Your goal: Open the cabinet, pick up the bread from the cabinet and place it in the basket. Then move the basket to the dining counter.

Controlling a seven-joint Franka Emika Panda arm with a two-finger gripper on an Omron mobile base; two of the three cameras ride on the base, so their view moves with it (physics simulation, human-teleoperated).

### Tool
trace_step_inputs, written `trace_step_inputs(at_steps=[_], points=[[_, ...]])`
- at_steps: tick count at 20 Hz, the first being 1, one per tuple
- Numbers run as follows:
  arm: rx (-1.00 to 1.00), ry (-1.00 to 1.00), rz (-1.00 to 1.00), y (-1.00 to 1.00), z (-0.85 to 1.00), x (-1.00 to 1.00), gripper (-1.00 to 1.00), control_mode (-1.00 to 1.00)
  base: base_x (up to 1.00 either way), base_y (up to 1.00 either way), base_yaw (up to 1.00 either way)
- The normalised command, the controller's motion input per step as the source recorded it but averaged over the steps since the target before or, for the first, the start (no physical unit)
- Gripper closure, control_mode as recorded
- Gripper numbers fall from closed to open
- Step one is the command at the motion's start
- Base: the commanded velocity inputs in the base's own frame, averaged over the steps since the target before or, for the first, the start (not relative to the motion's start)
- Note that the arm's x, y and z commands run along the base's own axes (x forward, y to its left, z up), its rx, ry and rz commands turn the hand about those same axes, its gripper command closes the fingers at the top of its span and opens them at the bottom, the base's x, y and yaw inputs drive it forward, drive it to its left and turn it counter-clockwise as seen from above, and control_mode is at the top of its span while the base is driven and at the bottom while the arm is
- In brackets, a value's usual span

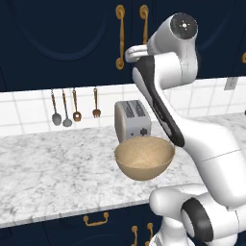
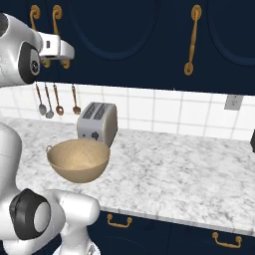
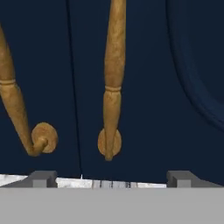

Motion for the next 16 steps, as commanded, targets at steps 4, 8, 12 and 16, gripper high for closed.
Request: trace_step_inputs(at_steps=[4,8,12,16], points=[[0.00,0.00,0.00,0.05,0.05,0.71,-1.00,-1.00,0.00,0.00,0.00],[0.00,0.00,0.00,0.02,0.04,0.68,-1.00,-1.00,0.00,0.00,0.00],[0.00,0.00,0.00,0.04,0.01,0.66,-1.00,-1.00,0.00,0.00,0.00],[0.00,0.00,0.00,0.17,0.00,0.57,1.00,-1.00,0.00,0.00,0.00]])
